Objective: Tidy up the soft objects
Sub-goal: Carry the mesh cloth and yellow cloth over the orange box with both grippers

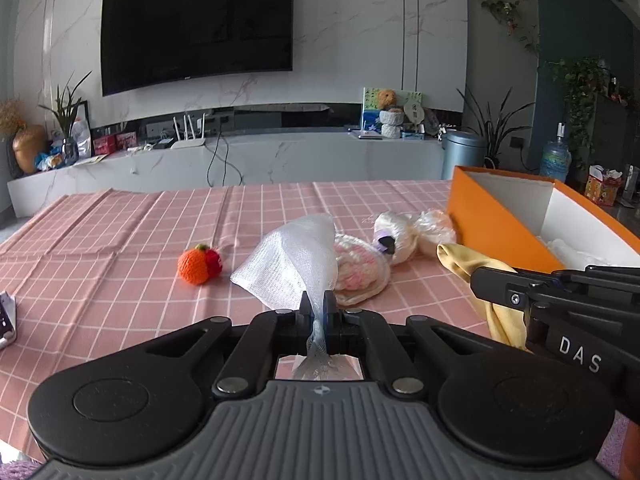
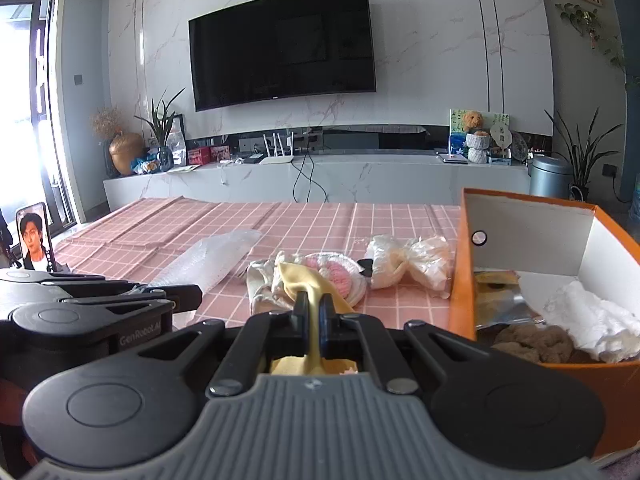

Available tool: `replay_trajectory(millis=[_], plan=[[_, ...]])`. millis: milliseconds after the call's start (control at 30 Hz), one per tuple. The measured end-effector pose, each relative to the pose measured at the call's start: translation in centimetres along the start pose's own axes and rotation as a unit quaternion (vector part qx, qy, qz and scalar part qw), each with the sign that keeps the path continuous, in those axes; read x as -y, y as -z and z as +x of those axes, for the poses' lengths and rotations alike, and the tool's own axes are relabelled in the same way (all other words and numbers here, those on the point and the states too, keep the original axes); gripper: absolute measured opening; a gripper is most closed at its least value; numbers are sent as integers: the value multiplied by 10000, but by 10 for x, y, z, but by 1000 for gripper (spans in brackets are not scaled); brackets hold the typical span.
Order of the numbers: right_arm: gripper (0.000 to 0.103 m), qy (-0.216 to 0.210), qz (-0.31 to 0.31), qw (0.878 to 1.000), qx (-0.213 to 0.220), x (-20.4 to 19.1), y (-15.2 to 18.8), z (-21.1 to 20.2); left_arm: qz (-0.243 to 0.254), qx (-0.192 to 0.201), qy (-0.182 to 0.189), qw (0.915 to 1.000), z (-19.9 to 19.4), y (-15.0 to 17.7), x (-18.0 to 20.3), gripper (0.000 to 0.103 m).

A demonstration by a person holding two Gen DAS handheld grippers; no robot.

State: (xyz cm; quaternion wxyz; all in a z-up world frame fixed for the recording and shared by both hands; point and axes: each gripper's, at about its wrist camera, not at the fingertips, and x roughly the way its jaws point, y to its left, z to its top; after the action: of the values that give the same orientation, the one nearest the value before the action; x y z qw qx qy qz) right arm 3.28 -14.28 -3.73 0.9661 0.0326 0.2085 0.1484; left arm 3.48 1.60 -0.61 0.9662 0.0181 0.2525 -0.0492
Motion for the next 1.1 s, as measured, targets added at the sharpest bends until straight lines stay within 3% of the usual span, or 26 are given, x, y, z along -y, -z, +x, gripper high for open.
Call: replay_trajectory(millis=[267, 500, 867, 1100], plan=[[2, 164, 126, 9994, 283, 20, -17, -28, 102, 145, 189, 9997, -4, -18, 15, 3], [2, 311, 286, 9985, 351, 53, -41, -45, 412, 289, 623, 9968, 0, -44, 42, 3], [2, 713, 3, 9973, 182, 120, -79, -59, 1293, 451, 1444, 9800, 26, -80, 117, 3], [2, 938, -141, 9953, -210, 168, -92, -47, 1759, 174, 1698, 9695, 56, -87, 162, 3]])
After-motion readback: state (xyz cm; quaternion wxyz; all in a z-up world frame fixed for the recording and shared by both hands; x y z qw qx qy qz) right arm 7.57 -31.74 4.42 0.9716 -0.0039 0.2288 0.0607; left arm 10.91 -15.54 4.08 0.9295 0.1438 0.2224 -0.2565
